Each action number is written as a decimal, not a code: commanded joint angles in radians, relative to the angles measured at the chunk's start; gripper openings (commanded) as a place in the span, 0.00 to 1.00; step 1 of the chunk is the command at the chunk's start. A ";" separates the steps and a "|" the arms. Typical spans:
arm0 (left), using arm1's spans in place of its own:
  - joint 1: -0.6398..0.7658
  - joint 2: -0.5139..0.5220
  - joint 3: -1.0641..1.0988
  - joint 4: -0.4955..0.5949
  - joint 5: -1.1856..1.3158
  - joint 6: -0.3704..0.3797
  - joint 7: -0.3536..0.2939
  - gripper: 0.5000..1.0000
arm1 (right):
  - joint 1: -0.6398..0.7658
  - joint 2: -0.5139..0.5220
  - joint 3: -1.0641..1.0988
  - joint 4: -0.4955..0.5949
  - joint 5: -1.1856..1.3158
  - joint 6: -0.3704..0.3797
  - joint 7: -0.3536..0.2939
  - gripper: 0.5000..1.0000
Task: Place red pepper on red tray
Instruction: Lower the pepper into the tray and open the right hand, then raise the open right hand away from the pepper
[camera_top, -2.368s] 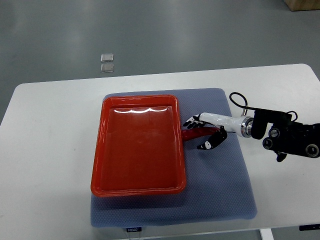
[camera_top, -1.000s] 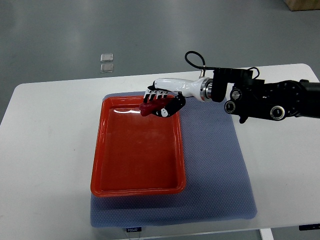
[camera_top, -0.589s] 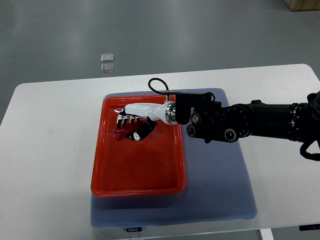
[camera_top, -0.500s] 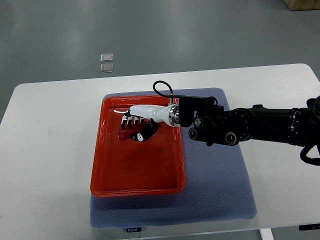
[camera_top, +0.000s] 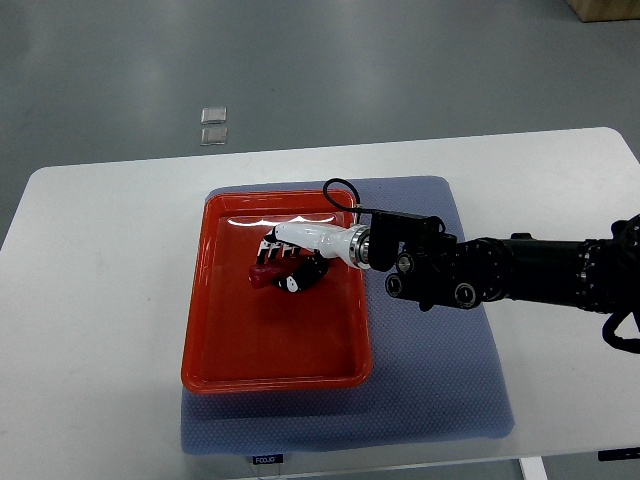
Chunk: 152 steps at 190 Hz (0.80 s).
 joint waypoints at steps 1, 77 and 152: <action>0.000 0.000 0.000 0.000 0.000 0.000 0.000 1.00 | -0.006 0.000 0.001 0.000 0.003 0.000 0.005 0.29; 0.000 0.000 0.003 0.000 0.000 0.000 0.000 1.00 | -0.006 0.000 0.037 -0.003 0.016 -0.002 0.011 0.56; -0.001 0.000 0.003 0.000 0.000 0.000 0.000 1.00 | -0.075 -0.017 0.452 0.003 0.075 0.000 0.024 0.58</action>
